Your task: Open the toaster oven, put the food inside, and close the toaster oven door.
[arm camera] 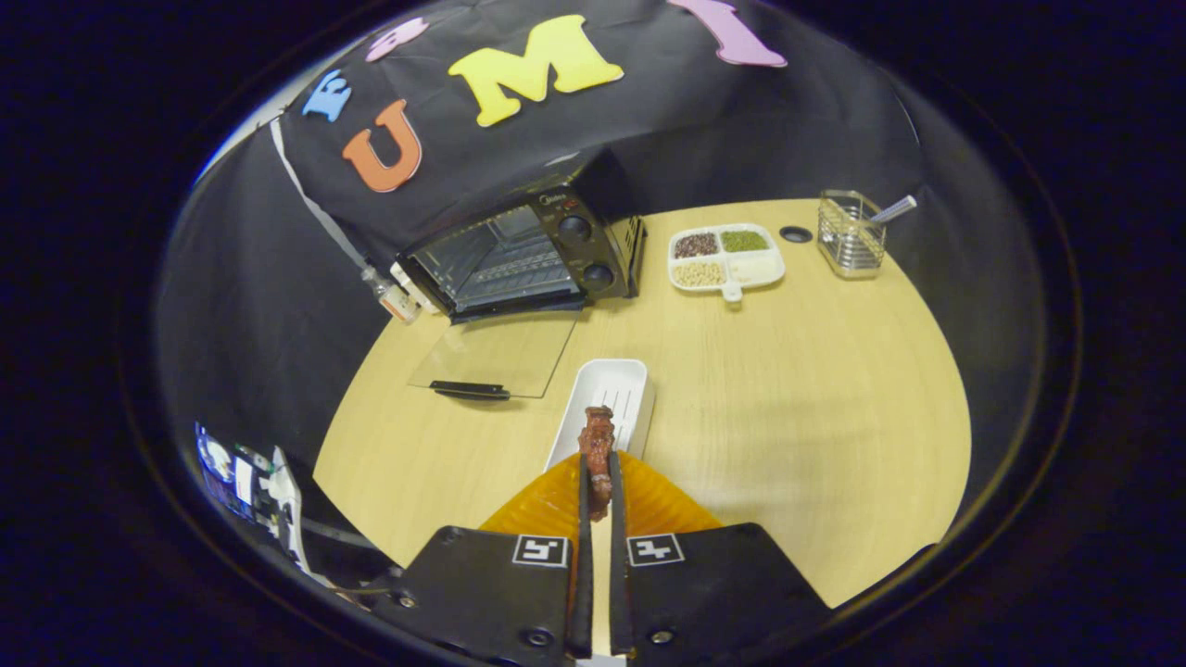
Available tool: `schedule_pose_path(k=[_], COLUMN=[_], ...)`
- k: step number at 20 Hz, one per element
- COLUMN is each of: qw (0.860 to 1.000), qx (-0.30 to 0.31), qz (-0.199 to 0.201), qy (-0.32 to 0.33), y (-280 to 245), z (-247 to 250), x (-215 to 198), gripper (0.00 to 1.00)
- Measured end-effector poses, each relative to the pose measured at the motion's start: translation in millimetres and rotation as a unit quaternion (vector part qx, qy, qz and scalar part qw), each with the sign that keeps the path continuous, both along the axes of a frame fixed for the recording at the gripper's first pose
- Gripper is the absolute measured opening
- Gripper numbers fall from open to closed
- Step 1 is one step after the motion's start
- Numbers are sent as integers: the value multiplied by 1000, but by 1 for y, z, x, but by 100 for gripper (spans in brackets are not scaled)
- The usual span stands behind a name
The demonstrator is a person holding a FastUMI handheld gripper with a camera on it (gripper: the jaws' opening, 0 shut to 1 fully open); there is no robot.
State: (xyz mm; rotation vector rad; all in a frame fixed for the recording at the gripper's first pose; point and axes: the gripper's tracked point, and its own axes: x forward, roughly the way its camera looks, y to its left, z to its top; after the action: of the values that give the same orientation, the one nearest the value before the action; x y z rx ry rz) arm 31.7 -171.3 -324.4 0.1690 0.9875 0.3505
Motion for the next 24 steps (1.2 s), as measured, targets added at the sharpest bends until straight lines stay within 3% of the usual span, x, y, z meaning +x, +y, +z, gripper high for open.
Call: schedule_pose_path(k=[3, 9, 15, 21, 24], qw=[998, 993, 988, 987, 991], qx=[-41, -66, -77, -80, -37], qz=[10, 26, 52, 26, -25], qy=[-41, -98, -121, -140, -127], y=[10, 72, 146, 191, 204], z=[31, 80, 85, 60, 42], x=[-3, -6, 5, 43, 69], gripper=[10, 10, 10, 10, 10])
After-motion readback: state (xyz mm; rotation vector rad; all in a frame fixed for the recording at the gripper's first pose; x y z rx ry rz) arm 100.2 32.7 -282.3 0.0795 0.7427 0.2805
